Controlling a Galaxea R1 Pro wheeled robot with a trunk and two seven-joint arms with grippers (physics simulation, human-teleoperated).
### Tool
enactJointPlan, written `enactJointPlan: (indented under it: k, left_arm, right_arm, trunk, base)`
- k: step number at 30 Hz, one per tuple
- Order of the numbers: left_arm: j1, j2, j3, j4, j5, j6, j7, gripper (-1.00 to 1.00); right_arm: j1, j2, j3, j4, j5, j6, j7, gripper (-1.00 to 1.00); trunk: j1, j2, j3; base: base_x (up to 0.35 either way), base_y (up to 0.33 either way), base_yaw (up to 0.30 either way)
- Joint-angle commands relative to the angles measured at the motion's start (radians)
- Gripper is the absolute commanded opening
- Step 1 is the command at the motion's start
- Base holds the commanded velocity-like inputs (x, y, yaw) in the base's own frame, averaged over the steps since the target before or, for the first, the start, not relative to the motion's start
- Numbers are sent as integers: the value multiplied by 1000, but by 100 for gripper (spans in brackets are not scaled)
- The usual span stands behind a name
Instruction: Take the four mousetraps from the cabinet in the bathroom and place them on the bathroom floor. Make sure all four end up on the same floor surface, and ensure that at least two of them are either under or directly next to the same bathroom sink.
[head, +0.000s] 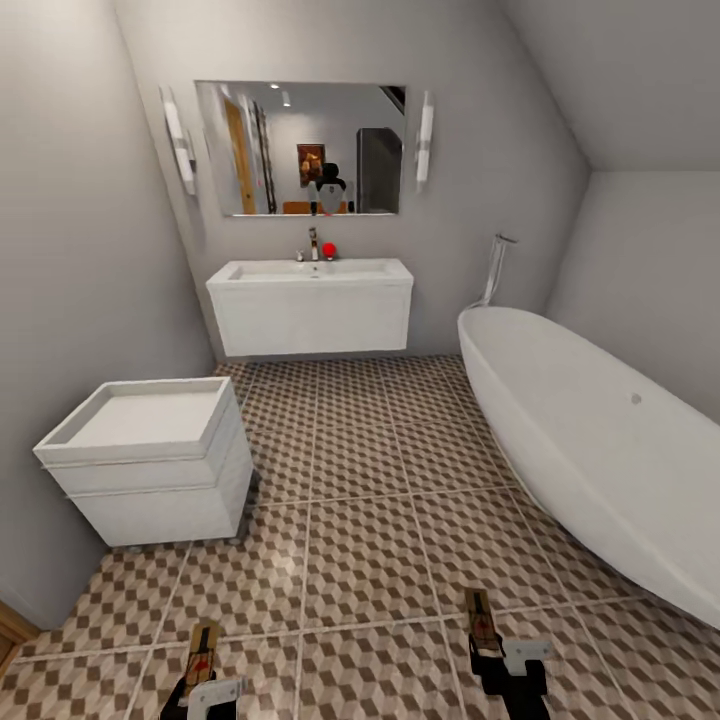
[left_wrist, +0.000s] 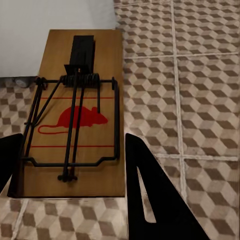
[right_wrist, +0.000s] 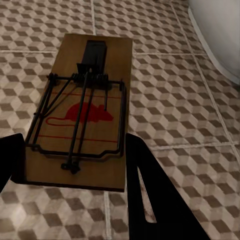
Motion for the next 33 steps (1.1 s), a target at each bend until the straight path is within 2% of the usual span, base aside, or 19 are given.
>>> enactJointPlan:
  k: [1,19,33]
  left_arm:
    - [-1,0,-9,1,4,-2,8,-100]
    - [-1,-5,-9,1,4,0,8,-100]
    - [-1,-5,-9,1,4,0,8,-100]
  right_arm:
    - [-1,0,-4,1,7,-3,0,-100]
    - [-1,0,-4,1,7,-4,0,-100]
    - [-1,0,-4,1,7,-4,0,-100]
  trunk:
    - [0,0,-1]
    - [0,0,-1]
    - [0,0,-1]
  base:
    - [288,-144,25]
    - [269,-151,7]
    - [263,-145,134]
